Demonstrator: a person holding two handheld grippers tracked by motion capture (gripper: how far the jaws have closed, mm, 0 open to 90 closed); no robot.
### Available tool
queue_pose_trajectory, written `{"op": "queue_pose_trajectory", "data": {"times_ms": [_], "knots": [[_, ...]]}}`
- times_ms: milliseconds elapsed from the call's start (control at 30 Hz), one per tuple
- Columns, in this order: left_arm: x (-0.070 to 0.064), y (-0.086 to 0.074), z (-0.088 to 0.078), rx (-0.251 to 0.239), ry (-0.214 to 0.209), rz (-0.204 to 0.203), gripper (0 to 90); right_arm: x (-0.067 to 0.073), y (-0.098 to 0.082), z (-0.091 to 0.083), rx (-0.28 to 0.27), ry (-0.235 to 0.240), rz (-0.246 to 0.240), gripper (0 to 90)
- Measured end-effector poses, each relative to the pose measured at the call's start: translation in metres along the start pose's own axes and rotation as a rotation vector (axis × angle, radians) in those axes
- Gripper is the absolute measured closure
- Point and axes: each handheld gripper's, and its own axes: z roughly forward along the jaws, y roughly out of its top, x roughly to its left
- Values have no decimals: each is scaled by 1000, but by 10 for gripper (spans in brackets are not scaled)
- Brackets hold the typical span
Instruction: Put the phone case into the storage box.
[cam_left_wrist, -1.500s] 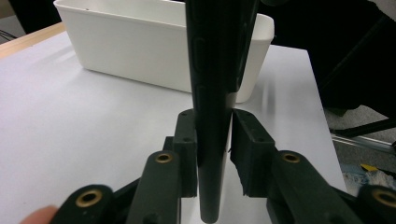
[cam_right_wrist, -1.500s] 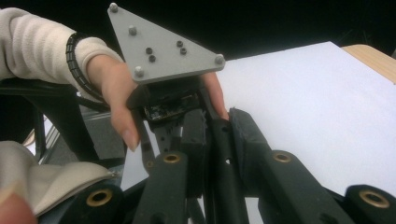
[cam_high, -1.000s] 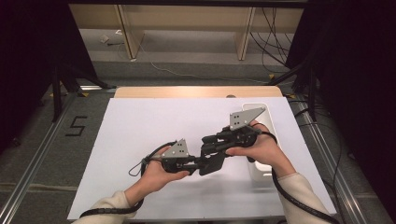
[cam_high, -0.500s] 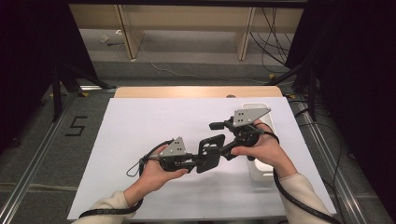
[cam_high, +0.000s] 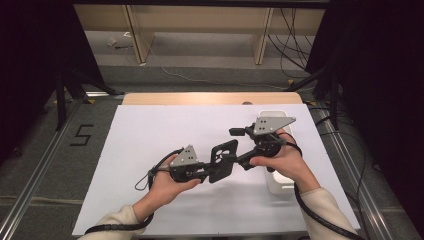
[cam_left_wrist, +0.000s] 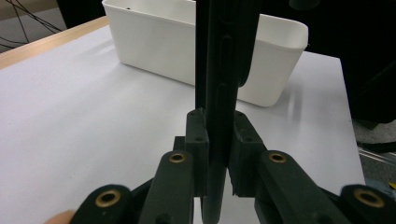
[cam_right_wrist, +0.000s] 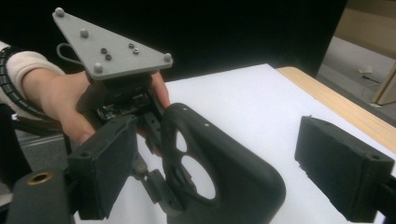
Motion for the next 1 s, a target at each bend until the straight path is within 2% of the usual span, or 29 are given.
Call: {"op": "queue_pose_trajectory", "data": {"times_ms": [167,467,667,1000], "knots": [[1,1,-2,-11,25,-13,799,1,-2,-1,-28,-34,17,131],[1,3,-3,-21,70,-33,800,7,-10,-5,-75,-124,39,68],[0,4,-2,-28,106,-41,800,10,-17,-7,-107,-207,66,35],[0,5,-1,-41,178,-62,799,16,-25,-4,-146,-272,93,34]]}}
